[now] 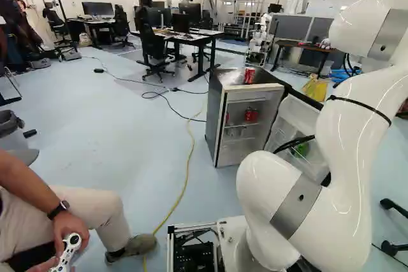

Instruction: Grab a drink from the fridge

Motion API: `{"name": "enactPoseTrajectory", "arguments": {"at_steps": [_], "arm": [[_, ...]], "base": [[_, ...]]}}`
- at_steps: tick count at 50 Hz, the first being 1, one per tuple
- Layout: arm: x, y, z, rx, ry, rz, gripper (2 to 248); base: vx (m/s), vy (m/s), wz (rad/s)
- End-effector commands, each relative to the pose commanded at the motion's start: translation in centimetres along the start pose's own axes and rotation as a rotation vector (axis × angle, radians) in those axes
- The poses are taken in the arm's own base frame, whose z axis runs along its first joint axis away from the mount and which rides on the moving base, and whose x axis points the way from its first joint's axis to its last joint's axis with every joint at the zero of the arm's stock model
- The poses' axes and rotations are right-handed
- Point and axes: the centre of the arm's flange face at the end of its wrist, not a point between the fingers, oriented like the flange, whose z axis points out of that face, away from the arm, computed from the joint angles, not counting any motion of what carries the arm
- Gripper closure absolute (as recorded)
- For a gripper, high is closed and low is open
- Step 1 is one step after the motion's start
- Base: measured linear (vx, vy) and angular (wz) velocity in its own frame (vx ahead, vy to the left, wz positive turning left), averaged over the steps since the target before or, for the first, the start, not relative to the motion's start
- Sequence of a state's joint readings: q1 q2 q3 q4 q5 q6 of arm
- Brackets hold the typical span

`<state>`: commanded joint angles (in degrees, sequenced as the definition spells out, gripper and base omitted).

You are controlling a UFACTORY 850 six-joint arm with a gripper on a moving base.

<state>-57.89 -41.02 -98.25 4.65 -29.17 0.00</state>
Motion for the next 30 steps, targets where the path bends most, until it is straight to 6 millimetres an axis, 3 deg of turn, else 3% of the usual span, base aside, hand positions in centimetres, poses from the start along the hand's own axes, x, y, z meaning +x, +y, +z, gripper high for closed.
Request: {"name": "enactPoseTrajectory", "arguments": {"at_steps": [30], "arm": [[2.4, 1.4, 2.4, -0.005, -0.087, 0.016, 3]], "base": [[0.0, 0.0, 0.0]]}}
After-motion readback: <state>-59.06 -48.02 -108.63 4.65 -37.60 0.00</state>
